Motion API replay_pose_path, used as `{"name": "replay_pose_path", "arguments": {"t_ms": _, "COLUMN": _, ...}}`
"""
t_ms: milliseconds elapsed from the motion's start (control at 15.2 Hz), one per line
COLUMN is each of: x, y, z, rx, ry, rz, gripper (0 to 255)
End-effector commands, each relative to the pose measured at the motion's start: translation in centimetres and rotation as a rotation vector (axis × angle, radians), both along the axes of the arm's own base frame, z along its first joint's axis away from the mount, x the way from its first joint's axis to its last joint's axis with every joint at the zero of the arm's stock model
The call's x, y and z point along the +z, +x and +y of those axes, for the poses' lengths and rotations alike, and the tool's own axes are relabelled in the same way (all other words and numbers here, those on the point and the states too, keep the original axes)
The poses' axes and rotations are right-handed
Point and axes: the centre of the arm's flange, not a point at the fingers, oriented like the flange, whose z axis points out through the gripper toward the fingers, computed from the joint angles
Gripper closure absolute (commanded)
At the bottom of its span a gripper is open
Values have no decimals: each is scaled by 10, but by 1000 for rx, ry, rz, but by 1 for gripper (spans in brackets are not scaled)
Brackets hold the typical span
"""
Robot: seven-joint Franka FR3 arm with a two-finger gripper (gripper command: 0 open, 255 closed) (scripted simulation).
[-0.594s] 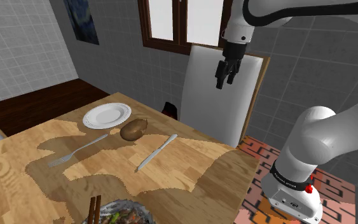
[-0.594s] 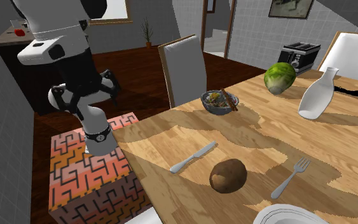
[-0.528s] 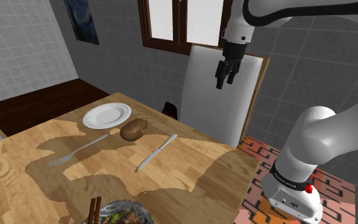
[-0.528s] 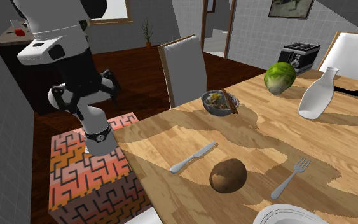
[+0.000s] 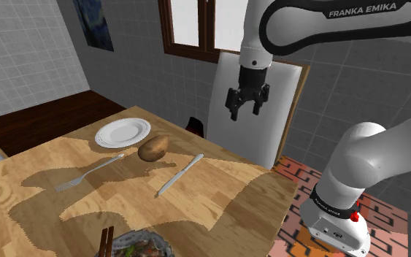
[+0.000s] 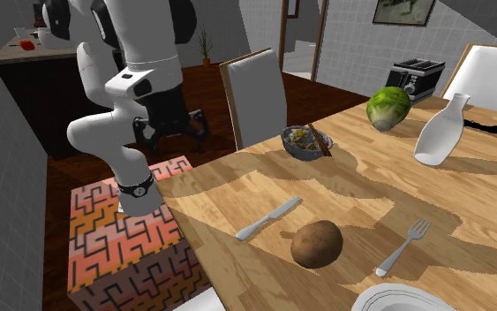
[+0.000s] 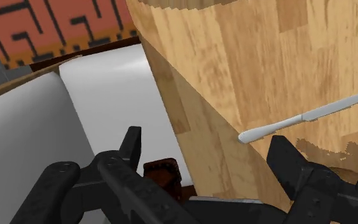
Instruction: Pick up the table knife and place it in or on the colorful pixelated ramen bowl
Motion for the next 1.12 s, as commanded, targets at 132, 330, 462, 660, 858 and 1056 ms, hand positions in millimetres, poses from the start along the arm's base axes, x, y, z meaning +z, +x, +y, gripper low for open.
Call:
{"name": "replay_pose_path", "arguments": {"t_ms": 132, "x": -23, "y": 12, "z": 53, "rx": -212, "ry": -32, "rz": 37, "gripper": 0}}
{"name": "replay_pose_path", "arguments": {"t_ms": 330, "x": -42, "y": 28, "z": 89, "rx": -363, "ry": -56, "rz": 65, "gripper": 0}}
{"name": "replay_pose_path", "arguments": {"t_ms": 462, "x": -55, "y": 41, "z": 111, "rx": -463, "ry": -72, "rz": 83, "gripper": 0}}
{"name": "replay_pose_path", "arguments": {"t_ms": 660, "x": -75, "y": 65, "z": 141, "rx": -615, "ry": -96, "rz": 111, "gripper": 0}}
{"name": "replay_pose_path", "arguments": {"t_ms": 858, "x": -97, "y": 92, "z": 167, "rx": -766, "ry": -119, "rz": 138, "gripper": 0}}
{"name": "replay_pose_path", "arguments": {"t_ms": 1056, "x": -120, "y": 122, "z": 188, "rx": -917, "ry": -143, "rz": 166, "gripper": 0}}
